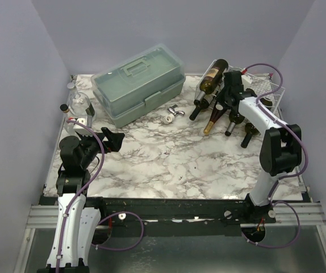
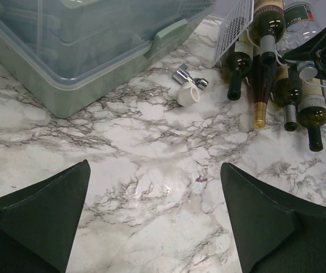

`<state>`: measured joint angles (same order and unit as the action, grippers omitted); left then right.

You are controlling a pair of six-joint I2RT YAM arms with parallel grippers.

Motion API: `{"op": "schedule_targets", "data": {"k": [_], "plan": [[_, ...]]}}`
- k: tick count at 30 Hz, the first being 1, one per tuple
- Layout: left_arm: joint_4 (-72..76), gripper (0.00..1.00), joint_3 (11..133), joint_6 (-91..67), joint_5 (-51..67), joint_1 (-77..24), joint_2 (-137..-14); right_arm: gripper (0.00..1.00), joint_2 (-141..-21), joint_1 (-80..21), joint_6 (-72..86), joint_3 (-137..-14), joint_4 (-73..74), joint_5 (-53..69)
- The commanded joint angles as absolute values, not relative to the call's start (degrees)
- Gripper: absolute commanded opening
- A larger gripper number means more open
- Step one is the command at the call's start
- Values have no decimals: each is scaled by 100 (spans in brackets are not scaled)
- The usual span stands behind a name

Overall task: Take the wine bottle off the wine rack
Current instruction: Pick up the wine bottle from the wine rack.

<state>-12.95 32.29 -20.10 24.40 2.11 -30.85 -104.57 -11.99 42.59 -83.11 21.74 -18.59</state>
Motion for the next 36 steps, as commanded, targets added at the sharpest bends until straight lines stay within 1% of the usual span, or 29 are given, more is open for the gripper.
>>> {"op": "schedule_targets", "data": {"k": [1, 5, 9, 12, 15, 18, 23, 26, 31, 36], "plan": [[-1336, 99, 3164, -1947, 2406, 199, -3046, 0, -10018, -1125, 4020, -8377, 2223, -1994], [-1335, 99, 3164, -1956, 2408, 202, -3051, 0, -10111, -1125, 3655, -8745, 2578, -2294], [-1338, 99, 3150, -1951, 2408, 202, -3047, 0, -10077, -1115, 3420, -8686, 2543, -2155], [-1336, 99, 3154, -1942, 2391, 202, -3042, 0, -10057, -1098, 2892, -8689, 2475, -2086], [-1347, 99, 3155, -1942, 2382, 198, -3043, 0, -9991, -999, 2896, -8710, 2509, -2202], [-1349, 99, 3155, -1942, 2392, 200, -3059, 0, -9663, -869, 2816, -8336, 2083, -1849], [-1345, 99, 3153, -1945, 2391, 195, -3075, 0, -8890, -774, 2416, -7431, 934, -985], [-1350, 99, 3155, -1942, 2392, 202, -3084, 0, -8396, -772, 2252, -6927, 228, -904], [-1345, 99, 3155, -1943, 2400, 202, -3078, 0, -8275, -773, 2150, -7093, 304, -1295], [-1345, 99, 3153, -1942, 2400, 201, -3072, 0, -8132, -773, 2115, -7113, 240, -1240]]}}
